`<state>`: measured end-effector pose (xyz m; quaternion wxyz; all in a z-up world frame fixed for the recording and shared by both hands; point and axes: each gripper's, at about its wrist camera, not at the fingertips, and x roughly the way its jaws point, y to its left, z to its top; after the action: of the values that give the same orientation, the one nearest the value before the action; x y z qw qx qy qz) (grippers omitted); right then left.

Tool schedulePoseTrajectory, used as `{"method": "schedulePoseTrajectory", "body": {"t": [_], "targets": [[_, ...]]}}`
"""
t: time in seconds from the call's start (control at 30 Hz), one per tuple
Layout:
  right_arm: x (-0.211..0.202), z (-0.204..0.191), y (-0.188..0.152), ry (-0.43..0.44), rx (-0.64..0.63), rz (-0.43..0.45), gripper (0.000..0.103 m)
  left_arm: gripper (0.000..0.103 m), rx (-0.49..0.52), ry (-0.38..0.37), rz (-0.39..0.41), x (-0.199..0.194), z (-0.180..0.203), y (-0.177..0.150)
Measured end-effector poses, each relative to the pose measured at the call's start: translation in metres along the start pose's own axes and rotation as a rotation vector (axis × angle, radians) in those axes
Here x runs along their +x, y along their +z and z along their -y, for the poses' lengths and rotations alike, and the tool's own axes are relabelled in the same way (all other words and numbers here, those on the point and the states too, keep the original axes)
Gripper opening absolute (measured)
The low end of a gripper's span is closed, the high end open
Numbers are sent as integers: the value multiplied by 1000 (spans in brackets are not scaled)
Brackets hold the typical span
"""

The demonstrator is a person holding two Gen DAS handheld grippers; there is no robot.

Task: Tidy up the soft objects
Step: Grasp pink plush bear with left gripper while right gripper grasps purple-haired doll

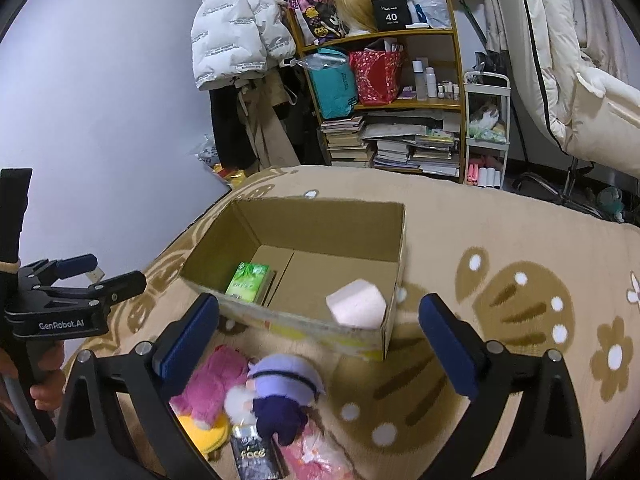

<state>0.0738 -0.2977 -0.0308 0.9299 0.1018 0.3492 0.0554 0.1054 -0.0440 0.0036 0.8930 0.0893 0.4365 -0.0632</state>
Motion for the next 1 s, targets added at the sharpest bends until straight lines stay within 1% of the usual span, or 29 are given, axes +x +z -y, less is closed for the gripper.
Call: {"method": "schedulePoseTrajectory", "body": {"t": [0.13, 0.4, 0.6, 0.77, 1.0], "targets": [[-8, -3, -12, 11, -4, 0, 103, 102, -16, -6, -11, -7, -3, -17], [-13, -7, -35, 36, 3, -19, 103, 102, -29, -10, -46, -1, -5, -46], [-13, -10, -52, 46, -1, -22, 103, 102, -29, -21, -69, 8, -5, -56], [-9, -9, -63, 56, -1, -31, 103, 102, -3, -25, -102, 22, -1, -62], [4, -6, -69, 65, 15, -68, 103, 102, -8, -43, -142, 38, -3, -66]]}}
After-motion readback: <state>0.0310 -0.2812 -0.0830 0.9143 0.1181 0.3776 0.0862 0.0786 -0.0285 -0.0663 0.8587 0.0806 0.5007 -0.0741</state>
